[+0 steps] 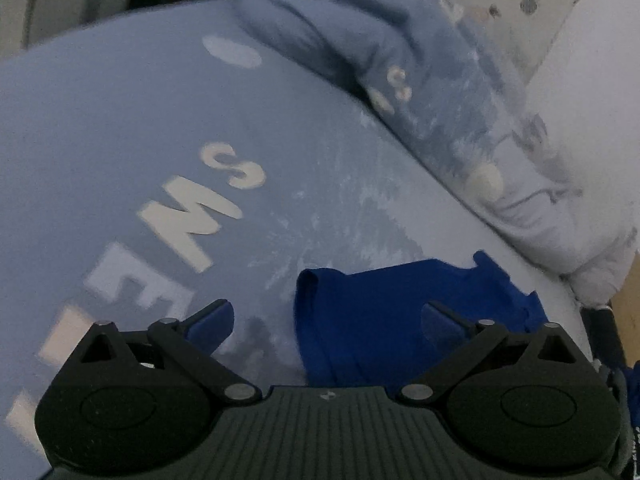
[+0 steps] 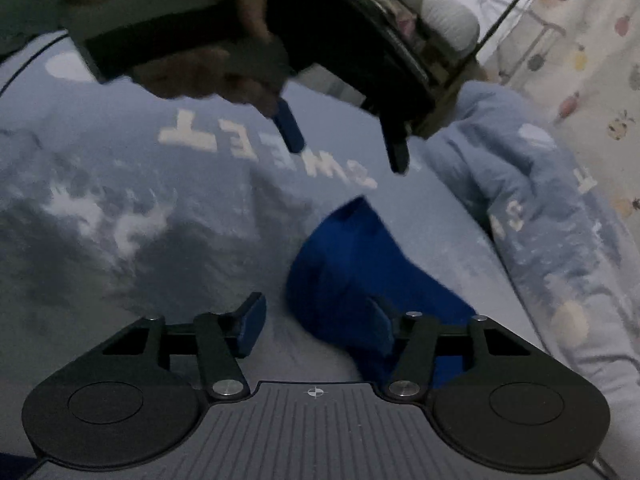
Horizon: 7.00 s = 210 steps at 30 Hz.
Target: Fold clothes
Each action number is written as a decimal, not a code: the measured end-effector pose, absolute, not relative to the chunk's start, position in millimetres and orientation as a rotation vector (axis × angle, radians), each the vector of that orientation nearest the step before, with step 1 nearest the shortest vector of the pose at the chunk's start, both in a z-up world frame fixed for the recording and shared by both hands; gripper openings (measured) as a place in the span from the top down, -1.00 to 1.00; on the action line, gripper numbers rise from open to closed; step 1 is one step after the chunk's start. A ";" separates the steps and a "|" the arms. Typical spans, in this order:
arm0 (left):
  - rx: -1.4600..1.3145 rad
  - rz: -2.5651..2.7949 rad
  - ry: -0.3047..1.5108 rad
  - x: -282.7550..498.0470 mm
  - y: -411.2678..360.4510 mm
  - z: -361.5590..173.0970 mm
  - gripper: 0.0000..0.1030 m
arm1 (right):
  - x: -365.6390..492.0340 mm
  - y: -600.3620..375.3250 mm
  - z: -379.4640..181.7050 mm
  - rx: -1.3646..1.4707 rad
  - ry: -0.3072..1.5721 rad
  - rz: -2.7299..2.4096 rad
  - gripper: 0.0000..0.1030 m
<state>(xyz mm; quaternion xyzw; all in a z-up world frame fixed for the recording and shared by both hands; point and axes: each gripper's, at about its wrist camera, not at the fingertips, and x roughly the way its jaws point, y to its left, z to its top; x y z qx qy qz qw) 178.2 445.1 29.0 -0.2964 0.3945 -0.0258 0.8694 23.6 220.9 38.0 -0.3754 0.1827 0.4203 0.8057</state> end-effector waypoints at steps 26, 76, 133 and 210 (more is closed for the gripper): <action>-0.401 -0.263 0.865 257.3 286.2 69.9 0.84 | 61.5 102.6 56.6 0.288 0.630 0.499 0.82; -0.867 -0.108 0.811 -215.2 340.0 56.8 -1.00 | -248.8 85.1 85.6 -0.464 0.568 1.044 0.89; -0.939 -0.197 0.762 -231.4 278.1 44.5 0.87 | -338.2 -5.6 94.7 -0.554 0.537 0.878 -0.19; -1.084 -0.084 0.597 -289.6 323.8 132.3 0.87 | -341.3 -156.6 177.8 -1.287 0.507 0.570 0.95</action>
